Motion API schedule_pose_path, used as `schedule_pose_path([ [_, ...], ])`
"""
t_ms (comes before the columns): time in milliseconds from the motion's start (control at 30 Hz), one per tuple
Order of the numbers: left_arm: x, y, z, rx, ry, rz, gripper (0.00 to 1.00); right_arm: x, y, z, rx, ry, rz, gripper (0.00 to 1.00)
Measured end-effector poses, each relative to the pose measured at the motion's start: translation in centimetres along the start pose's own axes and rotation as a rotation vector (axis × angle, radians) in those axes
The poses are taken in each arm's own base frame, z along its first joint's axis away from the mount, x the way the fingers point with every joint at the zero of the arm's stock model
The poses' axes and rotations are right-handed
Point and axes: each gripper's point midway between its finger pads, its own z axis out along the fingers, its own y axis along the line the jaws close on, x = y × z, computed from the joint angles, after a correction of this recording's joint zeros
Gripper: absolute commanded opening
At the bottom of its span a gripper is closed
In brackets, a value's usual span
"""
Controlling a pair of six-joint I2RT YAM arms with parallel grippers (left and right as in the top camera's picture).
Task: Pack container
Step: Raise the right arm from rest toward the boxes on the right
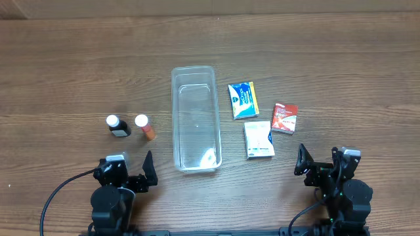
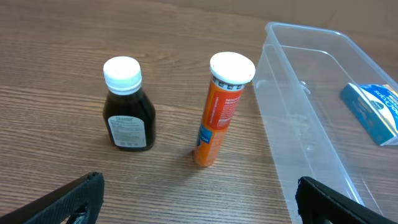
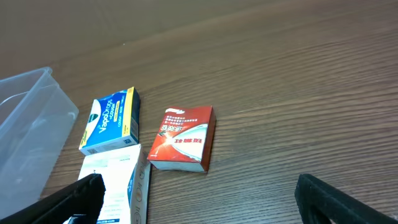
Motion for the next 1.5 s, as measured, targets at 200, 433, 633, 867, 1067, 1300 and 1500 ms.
schedule_pose_path([
  [200,0.0,0.0,0.0,0.000,0.000,0.000,1.00,0.2,0.2,0.0,-0.010,0.009,0.003,1.00],
  [433,0.0,0.0,0.0,0.000,0.000,0.000,1.00,0.2,0.2,0.0,-0.014,0.010,0.024,1.00],
  [633,0.0,0.0,0.0,0.000,0.000,0.000,1.00,0.2,0.3,0.0,-0.016,0.012,0.100,1.00],
  [867,0.0,0.0,0.0,0.000,0.000,0.000,1.00,0.4,0.8,-0.1,-0.045,0.024,0.123,1.00],
  [1067,0.0,0.0,0.0,0.000,0.000,0.000,1.00,-3.7,2.6,-1.8,-0.092,0.014,0.128,1.00],
  [1300,-0.1,0.0,0.0,0.000,-0.003,0.000,1.00,-12.6,5.2,-3.0,-0.061,0.200,0.152,1.00],
  [1500,-0.1,0.0,0.0,0.001,-0.004,0.000,1.00,-18.2,7.9,1.1,-0.094,0.473,0.180,1.00],
])
